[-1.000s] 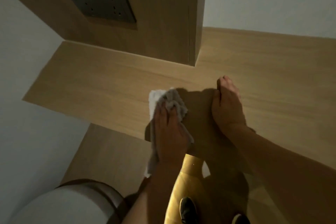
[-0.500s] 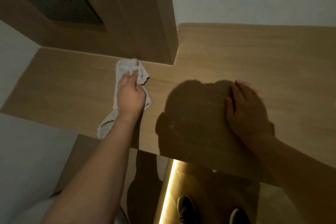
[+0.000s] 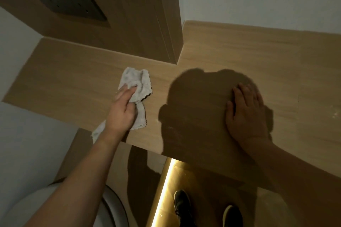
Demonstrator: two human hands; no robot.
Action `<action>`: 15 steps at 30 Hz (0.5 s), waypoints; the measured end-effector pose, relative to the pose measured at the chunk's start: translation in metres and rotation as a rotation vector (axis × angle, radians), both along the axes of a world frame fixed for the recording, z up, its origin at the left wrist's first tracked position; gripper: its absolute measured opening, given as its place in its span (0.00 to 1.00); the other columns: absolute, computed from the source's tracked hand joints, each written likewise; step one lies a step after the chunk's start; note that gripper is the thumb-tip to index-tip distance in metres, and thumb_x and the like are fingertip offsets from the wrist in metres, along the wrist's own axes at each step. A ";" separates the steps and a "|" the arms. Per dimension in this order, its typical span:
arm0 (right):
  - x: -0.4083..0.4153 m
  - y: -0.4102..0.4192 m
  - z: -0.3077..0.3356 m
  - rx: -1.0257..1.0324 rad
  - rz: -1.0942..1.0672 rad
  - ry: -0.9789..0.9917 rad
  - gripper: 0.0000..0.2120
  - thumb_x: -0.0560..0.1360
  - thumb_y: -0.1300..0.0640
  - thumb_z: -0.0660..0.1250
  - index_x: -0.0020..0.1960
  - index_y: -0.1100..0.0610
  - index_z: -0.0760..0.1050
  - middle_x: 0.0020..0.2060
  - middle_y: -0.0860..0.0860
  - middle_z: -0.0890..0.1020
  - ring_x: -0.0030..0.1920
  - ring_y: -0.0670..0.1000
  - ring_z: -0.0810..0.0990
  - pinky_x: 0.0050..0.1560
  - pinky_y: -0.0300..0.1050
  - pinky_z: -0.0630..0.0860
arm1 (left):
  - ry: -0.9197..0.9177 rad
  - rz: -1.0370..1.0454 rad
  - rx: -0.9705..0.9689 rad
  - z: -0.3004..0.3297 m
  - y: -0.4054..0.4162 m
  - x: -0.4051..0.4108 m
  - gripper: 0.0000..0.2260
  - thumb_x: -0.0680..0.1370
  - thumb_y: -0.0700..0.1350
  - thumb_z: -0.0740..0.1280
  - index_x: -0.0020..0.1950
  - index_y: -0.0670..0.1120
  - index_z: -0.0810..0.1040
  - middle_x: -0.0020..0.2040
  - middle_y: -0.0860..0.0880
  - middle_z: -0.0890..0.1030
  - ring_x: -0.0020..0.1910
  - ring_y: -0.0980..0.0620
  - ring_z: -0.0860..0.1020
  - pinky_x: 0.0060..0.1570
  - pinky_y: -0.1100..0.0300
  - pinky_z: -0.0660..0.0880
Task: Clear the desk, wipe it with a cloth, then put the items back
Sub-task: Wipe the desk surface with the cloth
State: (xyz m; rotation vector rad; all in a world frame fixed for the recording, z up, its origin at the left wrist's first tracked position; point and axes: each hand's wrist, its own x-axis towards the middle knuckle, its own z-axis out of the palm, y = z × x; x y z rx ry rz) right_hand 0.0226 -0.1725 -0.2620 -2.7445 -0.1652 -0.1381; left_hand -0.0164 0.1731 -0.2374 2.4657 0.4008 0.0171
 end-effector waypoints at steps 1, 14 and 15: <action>0.000 -0.001 -0.001 -0.001 -0.002 -0.004 0.23 0.80 0.53 0.57 0.70 0.66 0.71 0.70 0.64 0.72 0.73 0.63 0.67 0.76 0.58 0.56 | 0.000 0.009 -0.009 -0.004 -0.014 -0.002 0.23 0.79 0.44 0.57 0.74 0.48 0.73 0.77 0.45 0.68 0.77 0.47 0.63 0.77 0.48 0.59; 0.000 -0.011 0.005 0.112 -0.022 0.094 0.20 0.84 0.56 0.56 0.74 0.61 0.67 0.73 0.59 0.69 0.73 0.58 0.66 0.76 0.51 0.55 | -0.113 0.088 -0.354 0.016 -0.140 -0.039 0.17 0.80 0.33 0.60 0.66 0.43 0.79 0.64 0.44 0.79 0.64 0.55 0.77 0.56 0.71 0.72; 0.002 -0.015 0.007 0.151 -0.017 0.111 0.20 0.84 0.56 0.56 0.74 0.61 0.67 0.73 0.58 0.69 0.73 0.58 0.66 0.75 0.51 0.57 | -0.136 0.111 -0.345 0.022 -0.115 -0.016 0.18 0.81 0.36 0.60 0.67 0.50 0.77 0.65 0.49 0.77 0.63 0.62 0.76 0.55 0.73 0.71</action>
